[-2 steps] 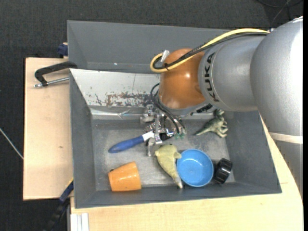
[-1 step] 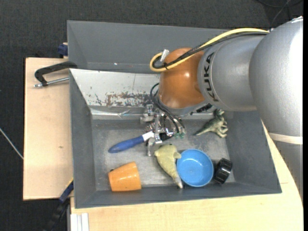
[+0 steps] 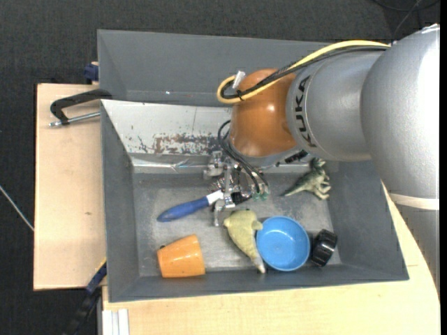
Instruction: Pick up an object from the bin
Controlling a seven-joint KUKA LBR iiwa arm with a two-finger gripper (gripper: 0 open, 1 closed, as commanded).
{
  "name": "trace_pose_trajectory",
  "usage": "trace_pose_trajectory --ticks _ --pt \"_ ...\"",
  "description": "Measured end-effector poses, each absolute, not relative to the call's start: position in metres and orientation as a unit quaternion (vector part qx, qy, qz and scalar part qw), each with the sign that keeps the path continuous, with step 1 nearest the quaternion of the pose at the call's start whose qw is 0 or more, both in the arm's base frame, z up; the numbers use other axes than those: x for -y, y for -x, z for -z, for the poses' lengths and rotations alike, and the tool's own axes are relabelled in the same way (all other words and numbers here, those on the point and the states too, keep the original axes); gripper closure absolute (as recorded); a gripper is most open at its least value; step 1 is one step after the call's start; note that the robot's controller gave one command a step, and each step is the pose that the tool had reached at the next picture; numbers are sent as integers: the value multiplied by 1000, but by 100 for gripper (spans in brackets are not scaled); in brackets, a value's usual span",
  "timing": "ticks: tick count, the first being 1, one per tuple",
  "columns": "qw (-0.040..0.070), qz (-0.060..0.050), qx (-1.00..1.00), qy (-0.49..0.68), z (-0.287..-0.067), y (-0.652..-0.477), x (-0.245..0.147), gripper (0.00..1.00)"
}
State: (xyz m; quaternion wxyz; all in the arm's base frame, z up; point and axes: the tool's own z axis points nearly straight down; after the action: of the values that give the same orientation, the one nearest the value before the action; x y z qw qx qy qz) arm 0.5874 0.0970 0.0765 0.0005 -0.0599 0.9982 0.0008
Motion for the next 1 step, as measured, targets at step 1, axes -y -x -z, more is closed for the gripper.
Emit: trace_pose_trajectory --ticks 1 --pt "1 -1 -998 59 -77 -588 -98 0"
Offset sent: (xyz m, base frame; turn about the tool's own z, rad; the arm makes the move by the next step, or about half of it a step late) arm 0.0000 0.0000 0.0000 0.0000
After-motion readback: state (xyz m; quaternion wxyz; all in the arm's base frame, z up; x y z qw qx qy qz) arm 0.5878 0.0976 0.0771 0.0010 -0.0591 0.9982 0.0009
